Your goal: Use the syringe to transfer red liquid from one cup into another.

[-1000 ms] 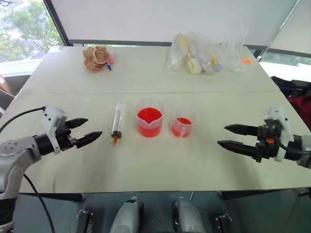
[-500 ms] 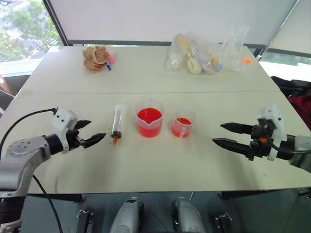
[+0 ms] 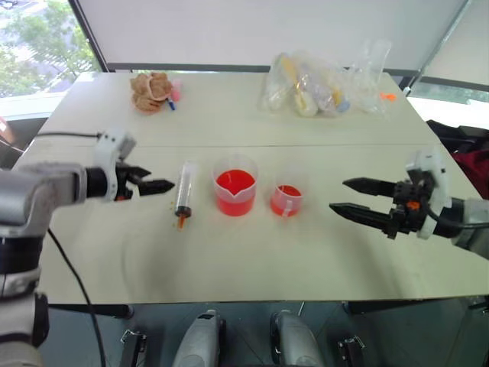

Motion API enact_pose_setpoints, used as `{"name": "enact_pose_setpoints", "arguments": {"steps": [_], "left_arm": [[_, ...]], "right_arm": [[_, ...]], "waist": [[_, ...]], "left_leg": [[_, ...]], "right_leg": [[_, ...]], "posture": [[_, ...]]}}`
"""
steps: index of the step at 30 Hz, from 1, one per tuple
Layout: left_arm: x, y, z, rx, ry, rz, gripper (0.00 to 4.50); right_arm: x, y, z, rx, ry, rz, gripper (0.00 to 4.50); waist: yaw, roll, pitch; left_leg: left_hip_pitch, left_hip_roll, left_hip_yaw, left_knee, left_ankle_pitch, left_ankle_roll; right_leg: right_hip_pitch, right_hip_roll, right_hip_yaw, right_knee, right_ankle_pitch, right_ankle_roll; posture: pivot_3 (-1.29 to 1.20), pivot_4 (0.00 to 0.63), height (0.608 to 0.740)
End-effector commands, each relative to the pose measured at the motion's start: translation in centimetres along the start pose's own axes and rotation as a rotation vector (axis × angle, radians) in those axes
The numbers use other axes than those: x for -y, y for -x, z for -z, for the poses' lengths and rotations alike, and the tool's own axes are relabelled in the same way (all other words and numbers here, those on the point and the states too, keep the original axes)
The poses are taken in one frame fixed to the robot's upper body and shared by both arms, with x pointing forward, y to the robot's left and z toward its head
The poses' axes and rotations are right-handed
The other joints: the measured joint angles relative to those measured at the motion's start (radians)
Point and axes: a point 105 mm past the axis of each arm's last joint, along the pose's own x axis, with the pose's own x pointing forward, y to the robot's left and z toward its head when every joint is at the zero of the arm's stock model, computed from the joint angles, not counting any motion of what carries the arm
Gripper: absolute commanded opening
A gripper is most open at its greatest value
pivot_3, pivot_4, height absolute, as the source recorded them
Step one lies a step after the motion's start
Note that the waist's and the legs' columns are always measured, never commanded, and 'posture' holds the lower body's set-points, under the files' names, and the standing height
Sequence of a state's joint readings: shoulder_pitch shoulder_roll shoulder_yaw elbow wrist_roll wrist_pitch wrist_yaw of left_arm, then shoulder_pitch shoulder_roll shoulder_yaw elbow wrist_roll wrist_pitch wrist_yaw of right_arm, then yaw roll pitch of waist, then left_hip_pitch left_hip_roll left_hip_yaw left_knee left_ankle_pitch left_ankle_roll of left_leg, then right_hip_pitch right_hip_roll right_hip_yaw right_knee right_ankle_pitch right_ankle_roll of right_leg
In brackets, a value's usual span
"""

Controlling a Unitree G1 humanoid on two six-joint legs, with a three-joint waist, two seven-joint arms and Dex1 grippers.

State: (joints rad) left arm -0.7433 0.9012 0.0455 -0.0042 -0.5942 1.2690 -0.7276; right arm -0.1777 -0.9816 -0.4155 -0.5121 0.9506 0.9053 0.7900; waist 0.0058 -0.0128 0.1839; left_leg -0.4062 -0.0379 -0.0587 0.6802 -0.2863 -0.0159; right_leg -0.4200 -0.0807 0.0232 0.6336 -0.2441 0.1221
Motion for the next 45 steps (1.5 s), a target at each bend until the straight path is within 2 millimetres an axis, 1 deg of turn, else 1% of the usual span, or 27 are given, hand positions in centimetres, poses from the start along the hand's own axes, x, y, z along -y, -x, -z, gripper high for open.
{"name": "enact_pose_setpoints", "arguments": {"steps": [1,5,7,9,12,15,17,23,28,29,31,32,34,36,38,40,41,42,44,45], "left_arm": [[0.0,-1.6,-1.2,-0.074,0.041,-0.043,4.48],[-0.5,-4.1,-1.5,-0.180,-0.027,-0.119,4.48],[-0.3,-5.4,-2.1,-0.206,-0.038,-0.123,4.48],[-0.6,-6.2,-2.5,-0.228,-0.054,-0.145,4.48],[-1.5,-7.4,-2.7,-0.257,-0.066,-0.183,4.48],[-1.3,-8.8,-2.8,-0.282,-0.061,-0.184,4.48],[-1.2,-9.5,-2.5,-0.313,-0.072,-0.181,4.48],[-0.6,-10.4,-1.5,-0.375,-0.068,-0.140,4.48],[0.2,-10.8,-0.1,-0.439,-0.039,-0.117,4.48],[0.2,-10.9,0.1,-0.444,-0.033,-0.116,4.23],[0.3,-10.9,0.4,-0.449,-0.024,-0.115,3.59],[0.4,-10.9,0.4,-0.448,-0.014,-0.114,3.21],[0.6,-10.9,0.3,-0.444,-0.002,-0.111,2.32],[0.7,-10.9,0.2,-0.436,0.007,-0.115,2.14],[0.6,-10.7,-0.1,-0.417,0.016,-0.123,2.07],[0.7,-10.3,-1.1,-0.377,0.026,-0.121,2.06],[0.9,-9.9,-2.2,-0.338,0.043,-0.108,2.05],[1.3,-9.4,-3.7,-0.282,0.059,-0.085,2.05],[2.3,-7.4,-8.4,-0.106,0.092,-0.003,2.05],[3.1,-6.0,-10.8,-0.016,0.114,0.053,2.05]], "right_arm": [[-2.0,-0.6,-3.0,0.065,0.140,-0.064,3.68],[-3.9,-1.2,-5.6,0.125,0.250,-0.113,3.68],[-4.8,-1.3,-6.6,0.135,0.306,-0.134,3.68],[-5.3,-1.4,-7.1,0.138,0.334,-0.144,3.68],[-5.8,-1.6,-7.3,0.139,0.360,-0.147,3.68],[-6.2,-1.8,-7.3,0.154,0.358,-0.142,3.68],[-6.2,-1.8,-7.2,0.154,0.356,-0.129,3.68],[-5.7,-1.7,-6.7,0.143,0.345,-0.096,3.68],[-5.2,-1.8,-6.2,0.141,0.333,-0.078,3.68],[-5.1,-1.8,-6.2,0.140,0.332,-0.075,3.68],[-4.9,-1.8,-6.0,0.133,0.332,-0.069,3.68],[-4.7,-1.8,-5.9,0.125,0.334,-0.066,3.68],[-4.6,-1.8,-5.8,0.119,0.335,-0.066,3.68],[-4.6,-1.8,-5.8,0.121,0.334,-0.068,3.68],[-4.5,-1.8,-5.7,0.119,0.332,-0.069,3.68],[-4.3,-1.8,-5.7,0.120,0.327,-0.068,3.68],[-4.1,-1.7,-5.8,0.125,0.321,-0.062,3.68],[-3.9,-1.5,-5.9,0.135,0.308,-0.055,3.68],[-3.1,-1.0,-6.5,0.176,0.269,-0.031,3.68],[-2.7,-0.7,-6.8,0.194,0.254,-0.020,3.68]], "waist": [[-0.001,0.000,0.000],[-0.007,0.000,0.000],[-0.008,-0.001,0.000],[-0.006,-0.002,0.001],[-0.001,-0.002,0.001],[0.002,-0.002,0.001],[0.004,-0.002,0.001],[0.005,-0.002,0.001],[0.004,-0.002,0.001],[0.004,-0.002,0.001],[0.004,-0.002,0.001],[0.004,-0.002,0.001],[0.005,-0.002,0.001],[0.006,-0.002,0.001],[0.006,-0.002,0.001],[0.006,-0.002,0.001],[0.005,-0.002,0.001],[0.005,-0.003,0.001],[0.005,-0.005,0.003],[0.005,-0.008,0.005]], "left_leg": [[0.000,0.000,0.000,0.000,0.000,0.000],[0.000,-0.001,0.000,0.000,0.000,0.000],[-0.001,-0.001,0.000,0.000,0.000,0.000],[-0.002,-0.001,0.000,0.000,0.000,0.000],[-0.003,-0.001,0.000,0.000,0.000,0.000],[-0.003,-0.001,0.001,0.000,0.000,0.000],[-0.003,-0.001,0.001,0.000,0.000,0.000],[-0.004,-0.001,0.001,0.000,0.000,0.001],[-0.004,-0.001,0.001,0.000,0.000,0.001],[-0.004,-0.001,0.001,0.000,0.000,0.001],[-0.004,-0.001,0.001,0.000,0.000,0.001],[-0.004,-0.001,0.001,0.000,0.000,0.001],[-0.003,0.000,0.001,0.001,0.000,0.001],[-0.003,-0.001,0.001,0.001,0.000,0.001],[-0.003,0.000,0.001,0.001,0.000,0.001],[-0.003,0.000,0.001,0.001,0.000,0.001],[-0.003,0.000,0.001,0.001,0.000,0.001],[-0.004,0.000,0.001,0.001,0.000,0.001],[-0.004,0.000,0.000,0.001,0.000,0.001],[-0.004,0.000,0.000,0.001,0.000,0.001]], "right_leg": [[0.000,0.000,0.000,0.000,0.000,0.000],[-0.001,0.000,0.000,0.001,0.000,0.000],[-0.002,0.000,0.000,0.001,0.000,0.000],[-0.003,0.000,0.000,0.001,0.000,0.000],[-0.003,0.000,0.000,0.001,0.000,0.000],[-0.004,0.000,0.000,0.000,0.000,0.000],[-0.004,-0.001,0.000,0.000,0.000,0.000],[-0.004,-0.001,0.000,0.000,0.000,0.001],[-0.004,-0.001,0.000,0.001,0.000,0.001],[-0.004,-0.001,0.000,0.001,0.000,0.001],[-0.004,-0.001,0.000,0.001,0.000,0.001],[-0.004,-0.001,0.000,0.001,0.000,0.001],[-0.004,-0.001,0.000,0.001,0.000,0.001],[-0.004,-0.001,0.000,0.001,0.000,0.001],[-0.004,-0.001,0.000,0.001,0.000,0.001],[-0.004,-0.001,0.000,0.001,0.000,0.001],[-0.004,-0.001,0.000,0.002,0.000,0.001],[-0.004,-0.001,0.000,0.002,0.000,0.001],[-0.004,-0.001,0.000,0.002,0.000,0.001],[-0.005,-0.001,0.000,0.002,0.000,0.001]], "posture": [[0.00,0.150,0.740],[0.00,0.150,0.740],[0.00,0.150,0.740],[0.00,0.150,0.740],[0.00,0.150,0.740],[0.00,0.150,0.740],[0.00,0.150,0.740],[0.00,0.150,0.740],[0.00,0.150,0.740],[0.00,0.150,0.740],[0.00,0.150,0.740],[0.00,0.150,0.740],[0.00,0.150,0.740],[0.00,0.150,0.740],[0.00,0.150,0.740],[0.00,0.150,0.740],[0.00,0.150,0.740],[0.00,0.150,0.740],[0.00,0.150,0.740],[0.00,0.150,0.740]]}}
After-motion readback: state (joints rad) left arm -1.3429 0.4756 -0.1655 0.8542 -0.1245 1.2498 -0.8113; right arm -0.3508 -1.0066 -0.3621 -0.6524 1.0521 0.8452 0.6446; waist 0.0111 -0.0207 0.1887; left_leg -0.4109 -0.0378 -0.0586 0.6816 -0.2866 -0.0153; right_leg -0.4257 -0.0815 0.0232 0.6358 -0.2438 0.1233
